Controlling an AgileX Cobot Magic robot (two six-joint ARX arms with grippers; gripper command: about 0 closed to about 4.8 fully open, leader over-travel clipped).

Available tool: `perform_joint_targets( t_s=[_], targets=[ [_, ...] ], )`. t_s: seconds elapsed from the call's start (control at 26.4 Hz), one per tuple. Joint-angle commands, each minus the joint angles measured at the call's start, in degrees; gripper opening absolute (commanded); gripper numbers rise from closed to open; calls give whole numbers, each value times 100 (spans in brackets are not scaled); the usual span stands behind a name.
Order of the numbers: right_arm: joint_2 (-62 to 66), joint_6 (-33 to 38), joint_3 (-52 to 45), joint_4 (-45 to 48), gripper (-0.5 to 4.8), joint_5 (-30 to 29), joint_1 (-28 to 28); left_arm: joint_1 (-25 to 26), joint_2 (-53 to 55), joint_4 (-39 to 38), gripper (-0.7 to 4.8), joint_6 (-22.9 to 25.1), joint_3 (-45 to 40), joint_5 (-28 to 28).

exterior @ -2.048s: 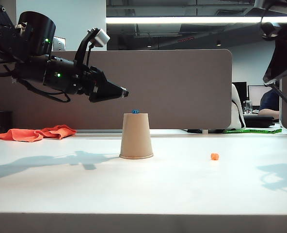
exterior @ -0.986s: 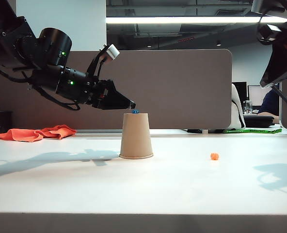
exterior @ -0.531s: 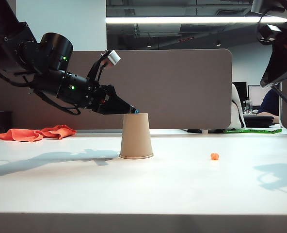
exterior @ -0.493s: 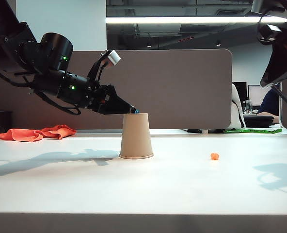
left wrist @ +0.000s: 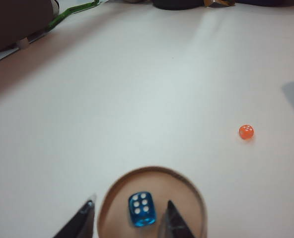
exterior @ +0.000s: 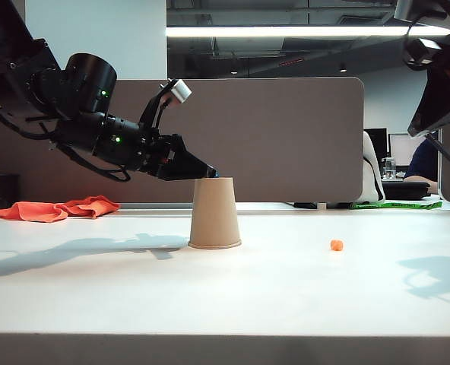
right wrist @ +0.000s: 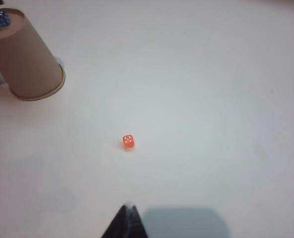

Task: Throw the dice onto the paper cup, compare its value with the values of the other dice on the table, place the die with the higher value on the paper cup, and take no action if both dice have the same value.

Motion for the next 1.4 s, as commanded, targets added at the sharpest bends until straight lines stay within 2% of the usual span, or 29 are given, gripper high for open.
perform_joint_targets(
  t_s=[0.04, 0.19, 0.49, 1.1, 1.14, 1.18, 1.4],
  targets=[
    [-13, -11, 28, 35, -6, -28, 4, -68, 22, 125, 184, 7, 31, 72],
    [-13, -13, 28, -68, -6, -26, 4, -195, 22, 369, 184, 9, 31, 66],
    [-15, -13, 28, -146, -6, -26, 4, -232, 22, 365, 184, 4, 31, 46],
    [-13, -13, 28, -79, -6, -24, 4, -234, 22, 13, 172, -15, 31, 70],
    [-15, -13, 28, -81, -6, -24, 4, -234, 22, 13, 161, -15, 31, 70],
    [-13, -13, 28, -81, -6, -24, 4, -234, 22, 15, 122, -15, 31, 68],
    [-13, -13, 28, -77, -6, -24, 4, -234, 22, 15, 119, -15, 31, 66]
  ],
)
